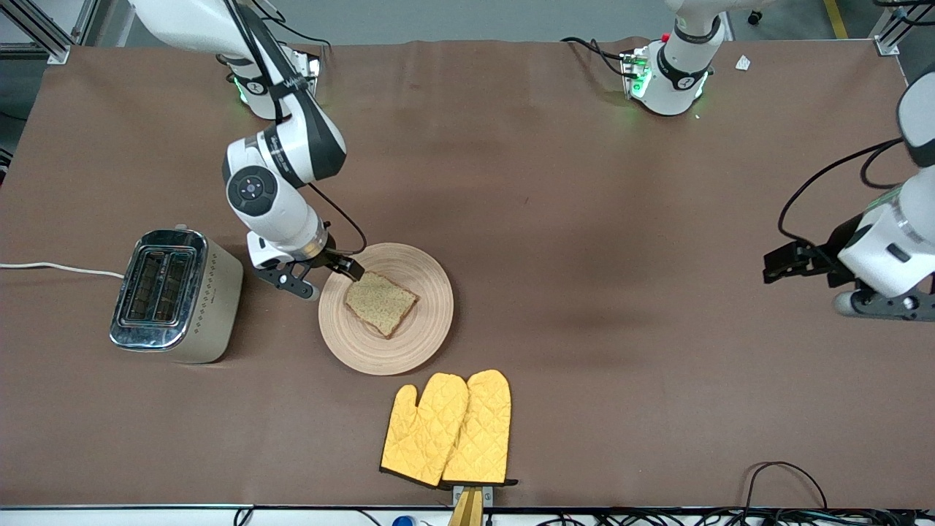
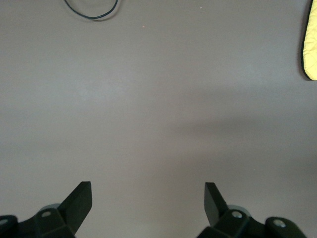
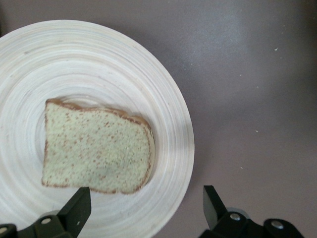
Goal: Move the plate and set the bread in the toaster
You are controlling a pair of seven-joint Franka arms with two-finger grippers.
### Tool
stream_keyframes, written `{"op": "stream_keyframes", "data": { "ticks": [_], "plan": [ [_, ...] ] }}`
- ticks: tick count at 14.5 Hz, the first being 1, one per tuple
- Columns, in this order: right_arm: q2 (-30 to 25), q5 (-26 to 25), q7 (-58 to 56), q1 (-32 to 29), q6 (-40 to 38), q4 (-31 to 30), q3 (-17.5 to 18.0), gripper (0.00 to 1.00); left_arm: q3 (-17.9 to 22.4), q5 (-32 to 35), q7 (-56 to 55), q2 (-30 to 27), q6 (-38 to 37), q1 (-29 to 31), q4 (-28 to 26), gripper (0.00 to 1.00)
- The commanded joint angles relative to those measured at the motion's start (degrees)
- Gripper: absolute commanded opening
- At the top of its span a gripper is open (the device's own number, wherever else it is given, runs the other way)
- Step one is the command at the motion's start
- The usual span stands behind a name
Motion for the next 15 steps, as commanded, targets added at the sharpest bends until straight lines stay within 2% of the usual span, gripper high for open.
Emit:
{"op": "stream_keyframes", "data": {
  "ticks": [1, 6, 10, 11, 13, 15],
  "plan": [
    [3.56, 0.64, 3.63, 0.08, 1.28, 1.32, -0.01, 1.00, -0.41, -1.94, -0.58, -4.44, 0.05, 1.30, -4.13, 1.00],
    [7.17, 0.82, 4.78, 0.52, 1.37, 3.53, 0.07, 0.74, -0.49, -1.86, -0.32, -9.63, 1.98, 1.48, -10.01, 1.00],
    [9.20, 0.82, 7.85, 2.01, 1.10, 5.64, 0.07, 0.54, -0.14, -1.77, -1.45, -11.13, 2.33, -0.01, -10.82, 1.00],
    [9.81, 0.82, 8.20, 2.36, 1.37, 5.81, 0.07, 0.51, 0.64, -1.33, -1.46, -11.22, 2.33, -2.10, -10.73, 1.00],
    [9.99, 0.82, 8.21, 2.36, 1.28, 5.82, -0.01, 0.50, 6.07, -1.24, -1.29, -12.53, 3.47, -6.76, -11.08, 1.00],
    [10.08, 0.82, 8.12, 2.36, 1.28, 5.82, -0.01, 0.50, 6.80, -1.33, -0.76, -12.80, 4.00, -7.48, -11.61, 1.00]
  ]
}}
